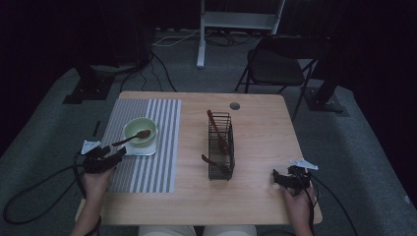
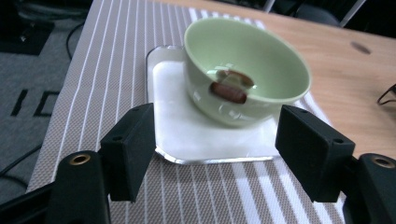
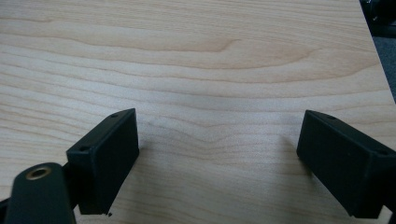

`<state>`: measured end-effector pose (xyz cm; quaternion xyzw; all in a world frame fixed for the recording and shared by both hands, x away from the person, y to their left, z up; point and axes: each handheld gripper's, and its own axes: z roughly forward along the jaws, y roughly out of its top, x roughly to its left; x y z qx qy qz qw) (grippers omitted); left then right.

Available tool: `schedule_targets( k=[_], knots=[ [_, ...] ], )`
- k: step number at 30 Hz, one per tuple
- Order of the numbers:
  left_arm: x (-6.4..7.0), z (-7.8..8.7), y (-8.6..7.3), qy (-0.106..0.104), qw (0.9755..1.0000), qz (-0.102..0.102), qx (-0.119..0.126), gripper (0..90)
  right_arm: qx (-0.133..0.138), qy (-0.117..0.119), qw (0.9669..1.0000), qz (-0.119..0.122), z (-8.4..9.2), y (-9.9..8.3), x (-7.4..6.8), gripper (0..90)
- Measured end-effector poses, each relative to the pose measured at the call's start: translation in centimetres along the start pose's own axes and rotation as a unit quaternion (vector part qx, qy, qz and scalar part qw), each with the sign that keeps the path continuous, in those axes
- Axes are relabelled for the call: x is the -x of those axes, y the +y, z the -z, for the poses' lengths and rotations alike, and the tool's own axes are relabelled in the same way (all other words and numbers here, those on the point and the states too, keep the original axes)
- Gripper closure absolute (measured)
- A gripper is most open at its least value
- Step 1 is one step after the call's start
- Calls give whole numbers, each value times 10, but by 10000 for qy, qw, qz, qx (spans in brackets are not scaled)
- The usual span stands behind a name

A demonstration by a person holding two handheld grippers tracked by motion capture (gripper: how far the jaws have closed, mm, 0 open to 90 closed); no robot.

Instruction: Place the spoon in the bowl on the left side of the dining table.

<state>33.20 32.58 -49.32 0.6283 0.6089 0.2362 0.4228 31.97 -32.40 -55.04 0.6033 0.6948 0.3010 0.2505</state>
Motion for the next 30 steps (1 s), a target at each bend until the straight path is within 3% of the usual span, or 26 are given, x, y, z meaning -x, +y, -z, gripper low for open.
schedule_targets(
  k=[1, 3, 4, 5, 8, 10, 12, 14, 15, 20, 30],
  knots=[
    [0, 0, 0, 9, 10000, -41, -74, 163, 1, 1, 10000, -1, 0, 0, 0, 121],
    [1, 2, -1, -41, 9999, -149, -68, 161, -1, 0, 10000, 0, 0, 0, 0, 122],
    [2, 2, -1, -28, 9997, -186, -121, 106, 0, 0, 10000, 0, 0, 0, 0, 121],
    [2, 3, -1, -106, 9996, -224, -153, 92, 0, 1, 10000, -1, 0, 0, 0, 121],
    [5, 5, -3, -84, 9993, -323, -166, 92, 0, 0, 10000, 1, 0, 0, 0, 121],
    [5, 8, -4, -46, 9993, -324, -151, 90, 0, 1, 10000, 0, 0, 0, 0, 122],
    [4, 9, -5, -34, 9994, -296, -187, 0, 0, 1, 10000, 0, 0, 0, 0, 121],
    [4, 10, -7, -128, 9994, -265, -157, 0, 1, 2, 10000, -3, 0, 0, 0, 121],
    [5, 11, -8, -49, 9994, -323, -124, 0, 0, 0, 10000, 0, 0, 0, 0, 121],
    [7, 16, -18, -54, 9989, -462, 103, 0, -4, -1, 10000, 0, 0, 0, 0, 121],
    [2, 30, -38, 37, 9990, -439, 119, 0, -4, 0, 10000, -8, 0, 0, 0, 121]
  ],
)
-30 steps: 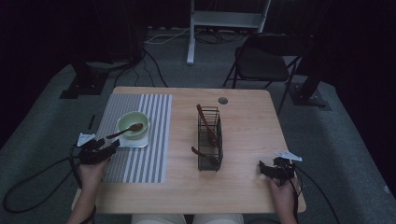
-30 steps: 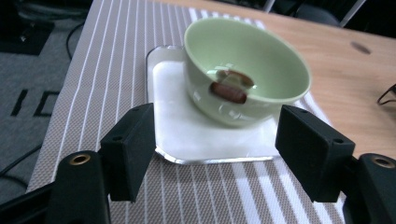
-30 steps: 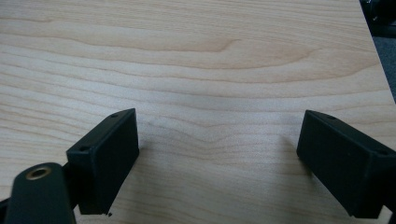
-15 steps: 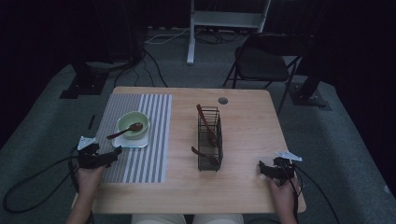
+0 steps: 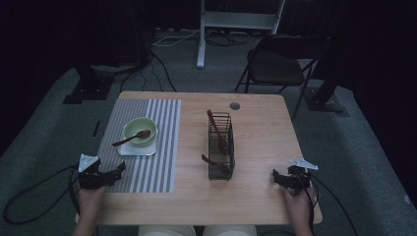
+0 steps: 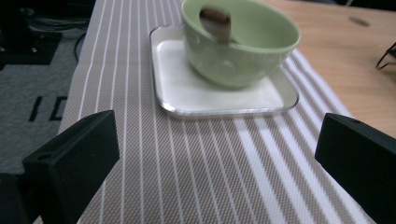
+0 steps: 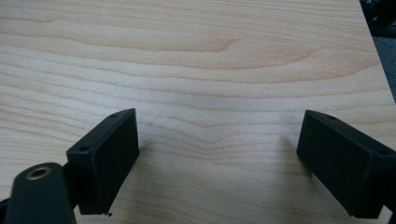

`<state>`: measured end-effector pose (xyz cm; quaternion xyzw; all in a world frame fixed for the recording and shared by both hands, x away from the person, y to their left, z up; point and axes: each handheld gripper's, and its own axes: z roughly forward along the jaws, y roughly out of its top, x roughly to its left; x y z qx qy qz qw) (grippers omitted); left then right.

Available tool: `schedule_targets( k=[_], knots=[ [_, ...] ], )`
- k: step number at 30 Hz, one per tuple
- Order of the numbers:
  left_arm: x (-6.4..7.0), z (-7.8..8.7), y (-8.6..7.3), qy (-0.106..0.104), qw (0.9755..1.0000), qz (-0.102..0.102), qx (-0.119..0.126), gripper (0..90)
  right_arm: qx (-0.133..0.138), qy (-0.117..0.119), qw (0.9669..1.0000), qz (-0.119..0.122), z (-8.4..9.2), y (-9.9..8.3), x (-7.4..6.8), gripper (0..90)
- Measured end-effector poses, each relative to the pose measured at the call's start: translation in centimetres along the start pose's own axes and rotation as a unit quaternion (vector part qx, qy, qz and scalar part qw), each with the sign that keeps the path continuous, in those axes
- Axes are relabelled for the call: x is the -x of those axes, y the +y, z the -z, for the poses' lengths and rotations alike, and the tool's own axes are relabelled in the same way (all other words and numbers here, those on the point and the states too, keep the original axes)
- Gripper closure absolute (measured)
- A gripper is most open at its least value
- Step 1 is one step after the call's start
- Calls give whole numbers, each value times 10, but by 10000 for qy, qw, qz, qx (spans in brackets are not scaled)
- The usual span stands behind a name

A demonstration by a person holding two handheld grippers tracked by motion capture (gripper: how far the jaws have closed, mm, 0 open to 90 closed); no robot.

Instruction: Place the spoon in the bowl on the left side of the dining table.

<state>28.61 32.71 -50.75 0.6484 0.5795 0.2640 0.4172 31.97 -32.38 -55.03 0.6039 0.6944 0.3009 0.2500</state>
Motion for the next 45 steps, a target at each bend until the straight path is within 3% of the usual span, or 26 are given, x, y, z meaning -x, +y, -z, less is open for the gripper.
schedule_targets(
  k=[11, 13, 17, 21, 24, 32, 40, 42, 45],
  knots=[
    [1, 10, -20, -42, 9999, -73, -118, 0, 0, 0, 10000, 1, 0, 0, 0, 121],
    [2, 13, -23, -25, 9999, -111, -79, 0, 0, 0, 10000, 0, 0, 0, 0, 121],
    [1, 20, -28, -101, 9999, 36, 34, 0, 0, 0, 10000, 2, 0, 0, 0, 121],
    [5, 27, -35, -144, 9998, -80, 101, 0, 0, 0, 10000, 1, 0, 0, 0, 121],
    [5, 32, -40, -301, 9994, -5, 163, 0, -1, 0, 10000, -1, 0, 0, 0, 121],
    [1, 45, -52, -383, 9989, 19, 268, 0, 0, 0, 10000, 0, 0, 0, 0, 122],
    [0, 61, -63, -298, 9992, -87, 257, 0, 0, 0, 10000, 0, 0, 0, 0, 121],
    [-1, 65, -66, -348, 9990, 5, 266, 0, 0, 0, 10000, 0, 0, 0, 0, 122],
    [-2, 70, -70, -350, 9990, -11, 268, 0, 0, 0, 10000, 0, 0, 0, 0, 121]
  ],
)
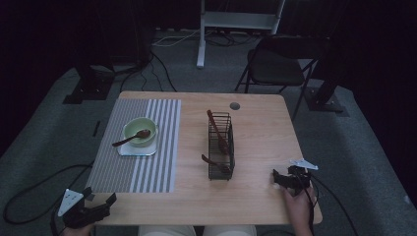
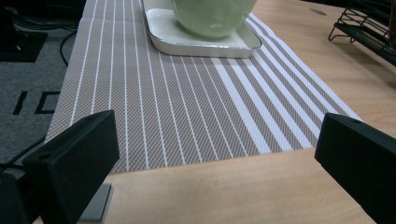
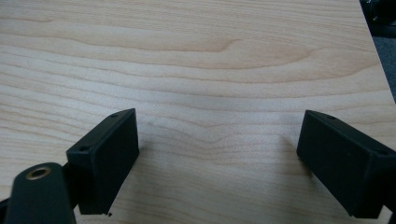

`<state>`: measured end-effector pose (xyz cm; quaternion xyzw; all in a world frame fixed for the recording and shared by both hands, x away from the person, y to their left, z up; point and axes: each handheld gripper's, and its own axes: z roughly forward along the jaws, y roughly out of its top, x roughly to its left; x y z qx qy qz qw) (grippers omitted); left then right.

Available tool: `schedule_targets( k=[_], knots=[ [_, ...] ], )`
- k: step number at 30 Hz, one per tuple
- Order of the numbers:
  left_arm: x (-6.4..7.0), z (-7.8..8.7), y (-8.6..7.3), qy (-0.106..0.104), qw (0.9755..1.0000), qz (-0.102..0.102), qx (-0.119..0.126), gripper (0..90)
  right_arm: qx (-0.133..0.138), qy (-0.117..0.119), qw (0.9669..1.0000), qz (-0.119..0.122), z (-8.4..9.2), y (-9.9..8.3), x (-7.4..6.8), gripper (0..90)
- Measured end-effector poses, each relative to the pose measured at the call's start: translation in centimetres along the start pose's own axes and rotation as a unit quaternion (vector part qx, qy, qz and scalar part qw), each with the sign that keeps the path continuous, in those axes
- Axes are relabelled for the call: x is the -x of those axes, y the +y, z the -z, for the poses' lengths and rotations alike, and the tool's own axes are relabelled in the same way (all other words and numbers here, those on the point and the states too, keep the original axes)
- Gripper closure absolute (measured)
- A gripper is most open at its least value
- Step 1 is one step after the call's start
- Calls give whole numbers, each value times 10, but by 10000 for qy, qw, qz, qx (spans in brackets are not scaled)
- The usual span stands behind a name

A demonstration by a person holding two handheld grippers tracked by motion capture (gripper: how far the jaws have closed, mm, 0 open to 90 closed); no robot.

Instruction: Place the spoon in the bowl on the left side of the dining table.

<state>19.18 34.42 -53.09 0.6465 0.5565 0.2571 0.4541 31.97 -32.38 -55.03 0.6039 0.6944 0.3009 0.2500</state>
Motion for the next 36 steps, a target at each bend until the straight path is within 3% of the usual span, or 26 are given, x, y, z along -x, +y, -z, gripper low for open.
schedule_targets(
  k=[4, 9, 14, 16, 19, 25, 36],
  knots=[
    [-1, 6, -3, 65, 9999, -122, -42, 0, 1, 0, 10000, 1, 0, 0, 0, 121],
    [0, 15, -9, 260, 9996, -95, -15, 0, 0, 0, 10000, 0, 0, 0, 0, 121],
    [-4, 25, -13, 265, 9995, -194, -34, 0, 0, 0, 10000, 1, 0, 0, 0, 121],
    [-7, 28, -15, 400, 9986, -336, -82, 0, 1, -1, 10000, 1, 0, 0, 0, 122],
    [-13, 32, -19, 532, 9979, -358, -128, 0, 1, 0, 10000, 1, 0, 0, 0, 121],
    [-23, 41, -26, 944, 9951, -235, -150, 0, 1, 0, 10000, 1, 0, 0, 0, 121],
    [-32, 55, -35, 947, 9951, 238, 126, 0, 1, 0, 10000, 1, 0, 0, 0, 121]
  ],
)
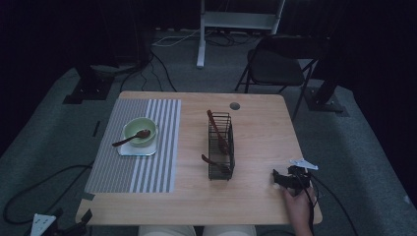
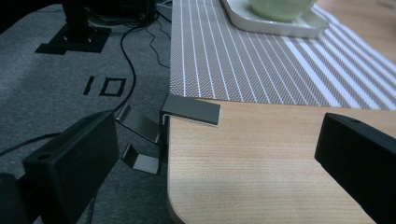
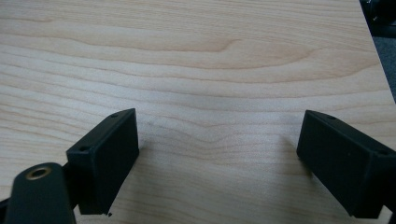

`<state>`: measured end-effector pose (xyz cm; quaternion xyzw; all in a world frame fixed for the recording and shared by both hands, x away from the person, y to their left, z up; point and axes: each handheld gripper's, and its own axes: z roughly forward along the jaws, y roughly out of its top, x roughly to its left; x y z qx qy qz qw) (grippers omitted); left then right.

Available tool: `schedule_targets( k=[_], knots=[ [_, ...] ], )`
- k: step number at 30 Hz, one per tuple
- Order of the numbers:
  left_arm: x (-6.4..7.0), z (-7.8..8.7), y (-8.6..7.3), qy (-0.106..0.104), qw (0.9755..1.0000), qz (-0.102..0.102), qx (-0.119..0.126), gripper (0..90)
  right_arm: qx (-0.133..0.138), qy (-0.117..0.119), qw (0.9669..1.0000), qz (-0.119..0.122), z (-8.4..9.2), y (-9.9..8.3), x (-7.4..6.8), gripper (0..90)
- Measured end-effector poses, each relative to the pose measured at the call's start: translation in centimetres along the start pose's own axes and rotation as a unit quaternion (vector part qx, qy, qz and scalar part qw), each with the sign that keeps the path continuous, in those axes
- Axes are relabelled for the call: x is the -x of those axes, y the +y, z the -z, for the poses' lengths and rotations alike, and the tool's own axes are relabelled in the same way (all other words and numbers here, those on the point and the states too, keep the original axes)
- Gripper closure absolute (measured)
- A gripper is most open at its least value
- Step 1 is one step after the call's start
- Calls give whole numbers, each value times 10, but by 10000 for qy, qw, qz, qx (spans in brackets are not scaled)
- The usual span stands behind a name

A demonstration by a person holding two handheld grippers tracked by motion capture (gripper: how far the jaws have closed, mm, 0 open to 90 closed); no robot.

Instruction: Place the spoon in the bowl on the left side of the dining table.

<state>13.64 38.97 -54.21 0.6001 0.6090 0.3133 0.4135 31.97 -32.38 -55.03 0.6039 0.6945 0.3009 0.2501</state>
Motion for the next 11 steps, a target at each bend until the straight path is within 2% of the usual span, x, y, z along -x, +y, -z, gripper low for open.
schedule_targets(
  k=[4, 7, 9, 10, 11],
  knots=[
    [1, 4, 2, -6, 10000, 20, 74, 0, -1, 0, 10000, 0, 0, 0, 0, 121],
    [10, 4, 10, -26, 9998, -133, 108, 0, -1, 1, 10000, -2, 0, 0, 0, 121],
    [20, 4, 21, -157, 9994, -186, 243, 0, -1, 1, 10000, -2, 0, 0, 0, 121],
    [27, 4, 30, -343, 9987, -184, 340, 0, -2, 2, 10000, -3, 0, 0, 0, 121],
    [32, 4, 37, -443, 9981, -174, 398, 0, -3, 1, 10000, -5, 0, 0, 0, 121]
  ],
)
